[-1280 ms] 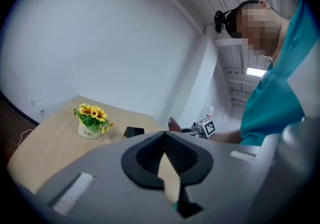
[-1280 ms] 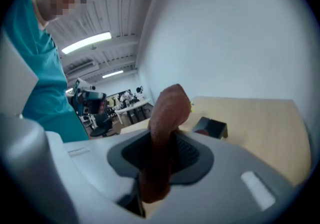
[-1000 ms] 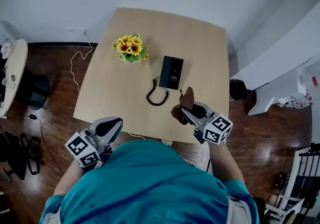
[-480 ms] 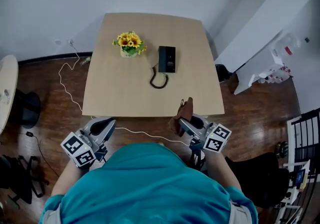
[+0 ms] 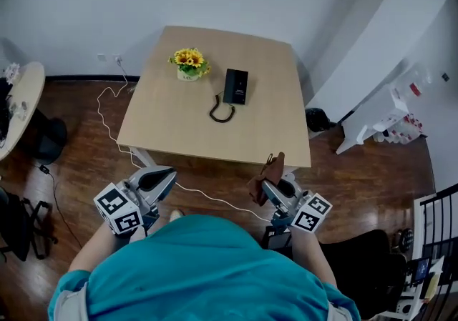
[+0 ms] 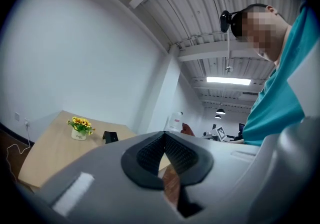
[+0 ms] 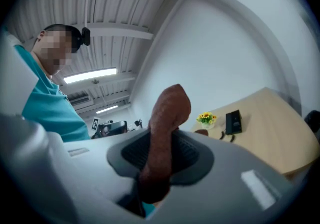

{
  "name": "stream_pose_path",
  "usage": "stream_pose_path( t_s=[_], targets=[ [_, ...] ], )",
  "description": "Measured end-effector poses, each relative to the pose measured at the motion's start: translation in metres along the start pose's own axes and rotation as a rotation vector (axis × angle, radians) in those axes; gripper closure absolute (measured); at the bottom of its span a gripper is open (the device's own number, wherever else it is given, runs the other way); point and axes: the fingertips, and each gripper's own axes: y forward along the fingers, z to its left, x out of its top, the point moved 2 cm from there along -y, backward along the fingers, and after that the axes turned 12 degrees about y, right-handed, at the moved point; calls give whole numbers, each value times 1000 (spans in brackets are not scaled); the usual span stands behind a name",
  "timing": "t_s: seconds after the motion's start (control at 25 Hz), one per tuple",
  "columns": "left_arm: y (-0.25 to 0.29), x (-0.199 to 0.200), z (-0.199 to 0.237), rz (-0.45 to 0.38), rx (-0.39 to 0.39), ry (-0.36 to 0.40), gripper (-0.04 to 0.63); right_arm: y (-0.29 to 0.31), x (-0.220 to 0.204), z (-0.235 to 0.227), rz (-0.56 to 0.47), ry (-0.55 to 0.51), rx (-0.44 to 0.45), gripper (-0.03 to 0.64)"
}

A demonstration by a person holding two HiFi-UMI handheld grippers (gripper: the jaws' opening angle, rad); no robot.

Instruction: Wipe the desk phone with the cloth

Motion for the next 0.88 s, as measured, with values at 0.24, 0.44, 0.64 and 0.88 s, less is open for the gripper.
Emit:
stream_pose_path(
  t_s=[0.24,0.44,0.64,0.88],
  targets=[
    [10,-12,-84,36,16,19,591,-52,-21,3,59,-19,28,514],
    [-10,-4,-102,29,58,42,591,-71,-29,18,19,1,34,514],
    [-34,-1,-100,8,57,76,591,-63,-41,36,29,-34,-1,514],
    [-77,-21,-80,-2,90,23,591,-32,-65,67,44,4,-16,514]
  ],
)
